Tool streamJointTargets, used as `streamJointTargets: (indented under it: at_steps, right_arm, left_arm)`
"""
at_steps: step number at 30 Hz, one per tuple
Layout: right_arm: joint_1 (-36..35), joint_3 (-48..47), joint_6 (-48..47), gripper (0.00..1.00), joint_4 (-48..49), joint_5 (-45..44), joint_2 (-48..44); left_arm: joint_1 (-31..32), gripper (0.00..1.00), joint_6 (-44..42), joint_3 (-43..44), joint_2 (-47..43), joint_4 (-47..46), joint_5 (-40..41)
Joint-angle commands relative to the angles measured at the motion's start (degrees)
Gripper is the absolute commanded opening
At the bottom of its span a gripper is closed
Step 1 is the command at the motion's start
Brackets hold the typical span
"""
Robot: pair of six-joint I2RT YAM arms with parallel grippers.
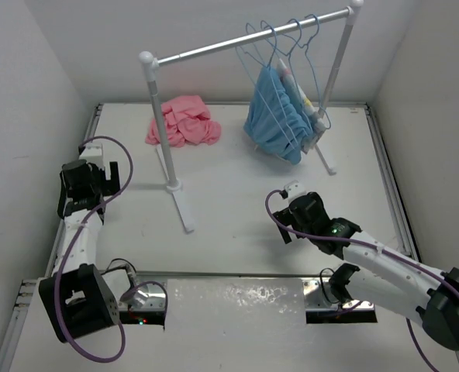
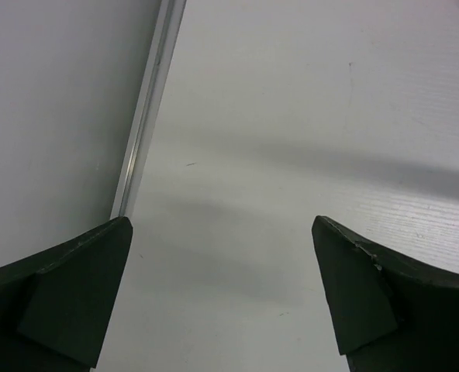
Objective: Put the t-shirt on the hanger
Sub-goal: Pick up the T-shirt at the corner of the board.
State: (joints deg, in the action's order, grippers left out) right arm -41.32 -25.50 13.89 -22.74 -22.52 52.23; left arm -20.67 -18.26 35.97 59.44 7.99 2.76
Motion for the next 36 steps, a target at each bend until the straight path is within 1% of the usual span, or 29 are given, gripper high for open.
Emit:
streamJointTargets:
  at_steps: [1, 2, 4, 5, 7, 8, 9, 10, 11, 12, 13, 14, 15, 16, 17, 18, 19, 20, 22, 23, 25, 26, 27, 28, 29, 31, 33, 35, 36]
  right_arm:
    - [0.3, 0.0, -0.3, 0.99, 1.5, -0.6, -0.9]
    - [0.3, 0.0, -0.3, 0.99, 1.6, -0.3, -0.9]
    - [0.3, -0.2, -0.4, 0.99, 1.4, 0.0, -0.6]
    - [0.3, -0.3, -0.4, 0.99, 1.3, 0.1, -0.4]
    - [0.3, -0.6, -0.2, 0.99, 1.0, 0.3, 0.1]
    - [0.3, -0.7, -0.2, 0.99, 0.9, 0.4, 0.2]
    - [0.4, -0.8, 0.1, 0.99, 0.9, 0.5, 0.2]
    - [0.3, -1.0, 0.2, 0.99, 0.8, 0.6, 0.2]
    - [0.3, -1.2, 0.3, 0.99, 0.8, 0.7, 0.2]
    - [0.4, -1.4, 0.6, 0.99, 0.9, 0.8, 0.2]
    - [0.3, -1.9, 0.7, 0.99, 0.9, 1.0, 0.2]
    - [0.3, -2.2, 0.8, 0.99, 1.0, 1.2, 0.5]
    - [0.3, -2.5, 1.0, 0.99, 1.3, 1.3, 0.7]
    - [0.3, -3.4, 1.2, 0.99, 1.3, 1.4, 0.9]
    - [0.4, -3.9, 1.2, 0.99, 1.4, 1.7, 1.6]
    - [0.3, -4.7, 1.2, 0.99, 1.6, 1.6, 1.8]
    - [0.3, -5.1, 1.1, 0.99, 1.6, 1.5, 2.0]
    - [0.3, -5.4, 0.9, 0.99, 1.8, 1.5, 2.2]
    - [0.3, -5.8, 0.7, 0.99, 2.1, 0.8, 2.1]
    - [0.4, -6.0, 0.4, 0.99, 2.5, 0.7, 2.0]
    - [0.3, -6.0, 0.2, 0.99, 2.8, 0.1, 1.9]
    - [0.3, -6.1, 0.1, 0.99, 2.9, 0.0, 2.0]
    - [0.3, -6.6, -0.1, 0.99, 2.8, -0.2, 2.2]
    - [0.3, -6.9, -0.1, 0.99, 2.6, -0.6, 2.4]
    - [0.4, -7.2, 0.0, 0.99, 2.1, -1.2, 2.5]
    - [0.3, -7.8, 0.0, 0.99, 1.7, -1.5, 2.9]
    - [0.4, -7.9, 0.2, 0.99, 1.7, -1.6, 2.9]
    - [0.4, -7.8, 0.3, 0.99, 1.7, -1.9, 2.6]
    - [0.3, -7.7, 0.3, 0.99, 1.7, -2.0, 2.5]
  left_arm:
    - [-0.2, 0.99, -2.9, 0.0, -0.6, -2.4, -4.9]
    - [-0.2, 0.99, -3.7, 0.2, 0.6, -2.4, -6.1]
    - [-0.2, 0.99, -6.8, 3.4, 2.5, -1.0, -11.6]
    - [-0.2, 0.99, -7.9, 4.8, 5.0, -0.4, -13.8]
    - [-0.2, 0.99, -6.3, 10.6, 8.7, -1.4, -17.0]
    - [-0.2, 0.98, -5.2, 14.0, 14.7, -0.6, -18.2]
    - [0.0, 0.96, -2.9, 22.2, 18.2, 0.5, -20.8]
    - [0.2, 0.96, -1.7, 26.9, 21.7, 2.0, -22.2]
    - [1.4, 0.94, -1.3, 32.3, 29.5, 6.8, -23.8]
    - [2.8, 0.94, -1.2, 42.6, 33.4, 9.4, -23.9]
    - [4.5, 0.94, -1.4, 47.2, 36.7, 11.3, -22.5]
    - [8.1, 0.94, -1.8, 51.4, 42.6, 13.3, -20.7]
    - [10.0, 0.94, -2.9, 58.1, 45.3, 13.5, -17.5]
    - [11.7, 0.95, -3.4, 60.8, 49.9, 13.5, -16.0]
    - [14.5, 0.96, -4.5, 66.3, 52.2, 13.7, -14.7]
    - [15.8, 0.97, -4.8, 69.2, 54.4, 14.2, -14.9]
    - [16.7, 0.98, -4.7, 71.8, 58.4, 14.9, -15.2]
    - [18.1, 0.98, -4.2, 76.2, 60.1, 15.0, -15.3]
    - [19.3, 0.99, -2.1, 80.0, 63.4, 15.3, -14.4]
    - [20.0, 1.0, -1.4, 82.8, 66.6, 15.3, -14.0]
    - [20.1, 1.0, -1.1, 84.4, 70.6, 14.2, -14.6]
    - [21.7, 1.0, -0.9, 85.9, 72.0, 13.9, -14.5]
    - [22.0, 1.0, -0.6, 86.8, 73.3, 13.8, -13.8]
    - [22.3, 1.0, -0.6, 87.7, 76.1, 14.3, -12.8]
    - [22.9, 1.0, -0.5, 89.4, 77.4, 14.5, -9.5]
    - [23.3, 1.0, -0.3, 90.6, 80.5, 14.3, -6.6]
    - [23.3, 1.0, 0.3, 91.3, 81.8, 14.1, -4.3]
    - [23.3, 0.87, 0.6, 91.0, 82.5, 14.4, -3.7]
    - [23.3, 0.78, 0.8, 90.7, 82.4, 14.6, -3.6]
